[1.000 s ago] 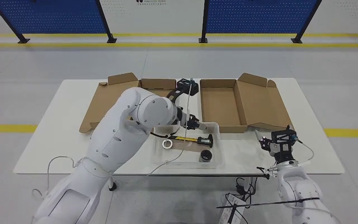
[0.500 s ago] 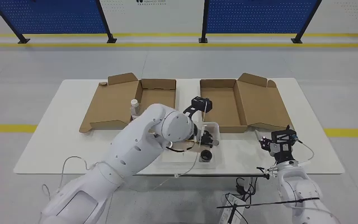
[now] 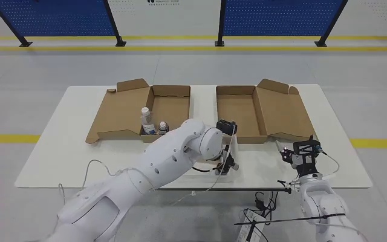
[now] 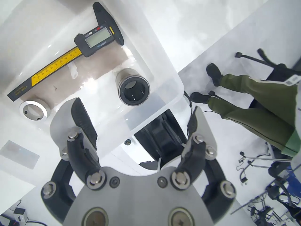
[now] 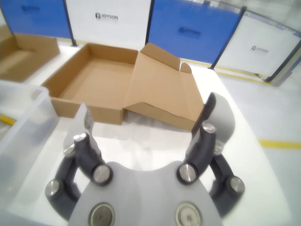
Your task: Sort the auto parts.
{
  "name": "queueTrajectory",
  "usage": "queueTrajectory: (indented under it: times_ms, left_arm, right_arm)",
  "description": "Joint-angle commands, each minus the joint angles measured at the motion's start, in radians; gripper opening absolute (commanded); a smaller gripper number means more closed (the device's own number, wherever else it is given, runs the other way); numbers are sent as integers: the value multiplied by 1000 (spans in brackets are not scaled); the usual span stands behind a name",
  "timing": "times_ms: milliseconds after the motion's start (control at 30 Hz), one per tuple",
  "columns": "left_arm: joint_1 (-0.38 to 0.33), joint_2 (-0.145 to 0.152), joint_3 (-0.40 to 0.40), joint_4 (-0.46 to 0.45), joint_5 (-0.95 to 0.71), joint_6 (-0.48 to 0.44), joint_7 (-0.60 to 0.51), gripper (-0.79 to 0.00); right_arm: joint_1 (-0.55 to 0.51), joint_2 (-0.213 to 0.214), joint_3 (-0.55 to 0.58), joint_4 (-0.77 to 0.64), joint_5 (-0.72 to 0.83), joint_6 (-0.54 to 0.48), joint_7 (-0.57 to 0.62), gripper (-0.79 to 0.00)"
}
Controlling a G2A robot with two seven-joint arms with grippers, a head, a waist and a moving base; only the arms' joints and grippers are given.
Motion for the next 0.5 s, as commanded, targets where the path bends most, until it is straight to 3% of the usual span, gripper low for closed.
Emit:
queueTrajectory:
  times_ms: [0,233,267,367,467]
  left_arm:
    - [-6,-8,21,43,10,-16,-2,0]
    - [-24,-31,44,111,1,-37,2,-77]
    - [-25,-34,45,117,0,-38,3,-163]
    - [-30,-41,50,138,1,-44,1,-277]
    - [-35,-46,52,157,5,-49,0,-283]
  right_arm:
    - [0,0,0,0,0,0,0,0]
    - [0,0,0,0,0,0,0,0]
    - [0,0,0,0,0,0,0,0]
    - [0,0,0,0,0,0,0,0]
    - [0,0,0,0,0,0,0,0]
